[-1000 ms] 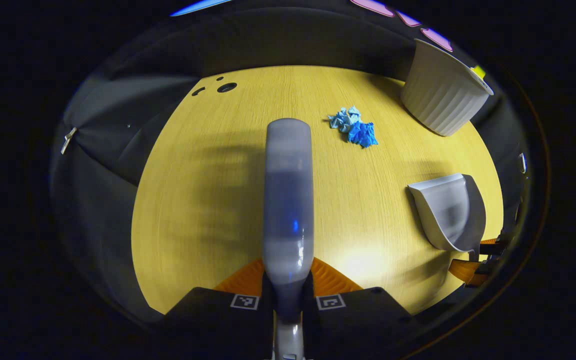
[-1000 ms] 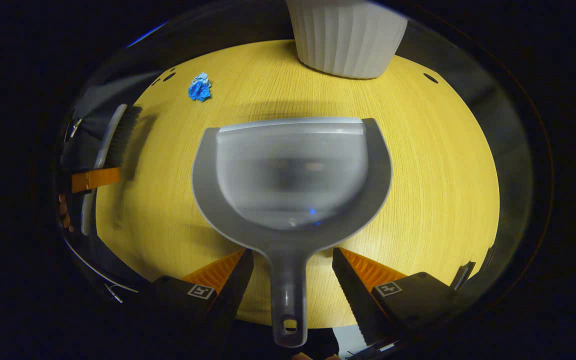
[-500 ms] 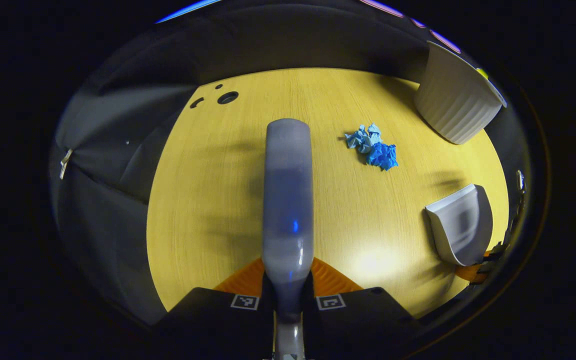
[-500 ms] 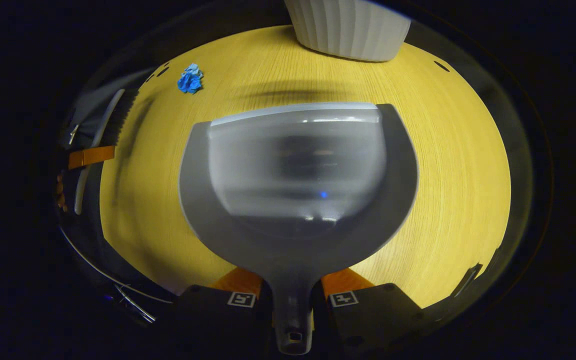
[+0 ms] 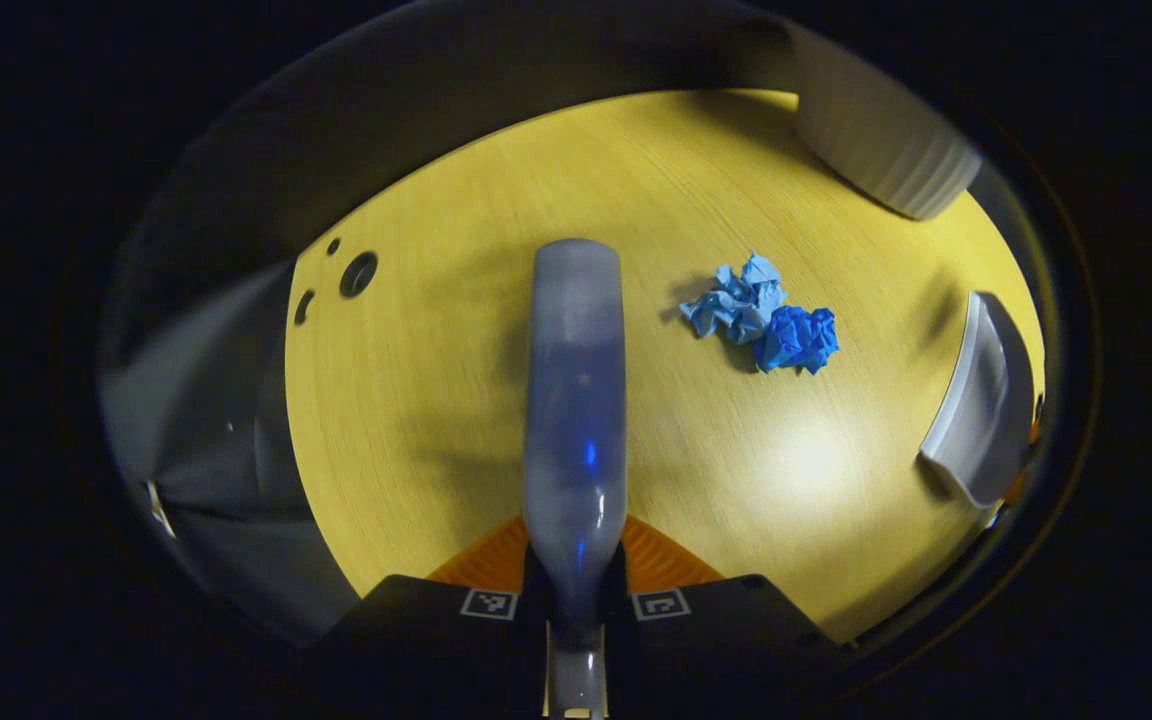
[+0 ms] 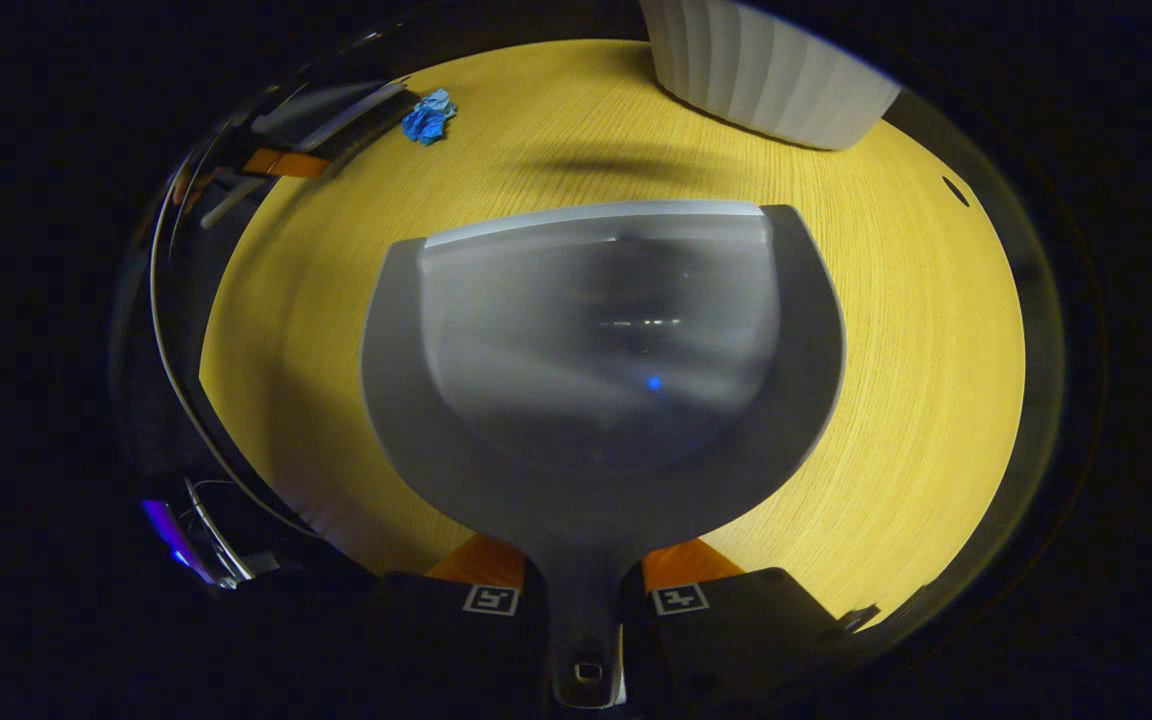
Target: Pick up the small broom and dustpan from the desktop, sweep the trash into the dustpan with the broom, and then empty the trash into the garbage bin.
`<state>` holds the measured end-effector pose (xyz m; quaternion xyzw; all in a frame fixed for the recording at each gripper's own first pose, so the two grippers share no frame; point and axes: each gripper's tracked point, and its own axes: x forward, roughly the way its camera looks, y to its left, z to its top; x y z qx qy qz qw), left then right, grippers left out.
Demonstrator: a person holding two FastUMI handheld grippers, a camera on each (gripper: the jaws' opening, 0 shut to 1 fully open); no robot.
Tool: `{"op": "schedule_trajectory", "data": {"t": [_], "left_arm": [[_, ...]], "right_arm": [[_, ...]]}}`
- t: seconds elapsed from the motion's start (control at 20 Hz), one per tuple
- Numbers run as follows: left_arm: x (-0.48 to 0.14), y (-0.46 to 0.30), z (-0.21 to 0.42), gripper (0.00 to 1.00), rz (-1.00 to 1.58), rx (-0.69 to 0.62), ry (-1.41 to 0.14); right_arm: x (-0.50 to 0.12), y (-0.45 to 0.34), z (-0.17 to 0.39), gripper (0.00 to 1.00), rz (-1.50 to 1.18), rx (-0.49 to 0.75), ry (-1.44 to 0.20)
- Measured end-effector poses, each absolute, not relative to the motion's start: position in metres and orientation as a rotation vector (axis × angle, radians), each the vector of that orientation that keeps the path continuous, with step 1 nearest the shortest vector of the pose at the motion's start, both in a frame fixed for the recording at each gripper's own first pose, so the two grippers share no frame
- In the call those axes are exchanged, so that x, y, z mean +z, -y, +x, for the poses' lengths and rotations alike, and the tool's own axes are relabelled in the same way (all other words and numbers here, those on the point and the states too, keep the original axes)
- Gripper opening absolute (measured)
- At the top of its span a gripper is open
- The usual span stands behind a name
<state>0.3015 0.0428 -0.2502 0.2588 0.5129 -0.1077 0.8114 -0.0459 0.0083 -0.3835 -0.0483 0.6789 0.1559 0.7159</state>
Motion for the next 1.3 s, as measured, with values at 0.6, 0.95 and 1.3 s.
{"op": "schedule_trajectory", "data": {"t": [0.6, 0.95, 1.3], "left_arm": [[-0.257, 0.052, 0.288, 0.28, 0.736, -0.529, -1.111], [-0.277, 0.118, 0.210, 0.28, 0.672, -0.709, -1.175], [-0.281, 0.152, 0.172, 0.26, 0.603, -0.863, -1.196]], "right_arm": [[-0.380, 0.004, -0.044, 0.33, -0.195, 0.475, -1.463], [-0.377, 0.004, -0.043, 0.33, -0.210, 0.524, -1.444], [-0.374, 0.002, -0.039, 0.33, -0.245, 0.566, -1.403]]}}
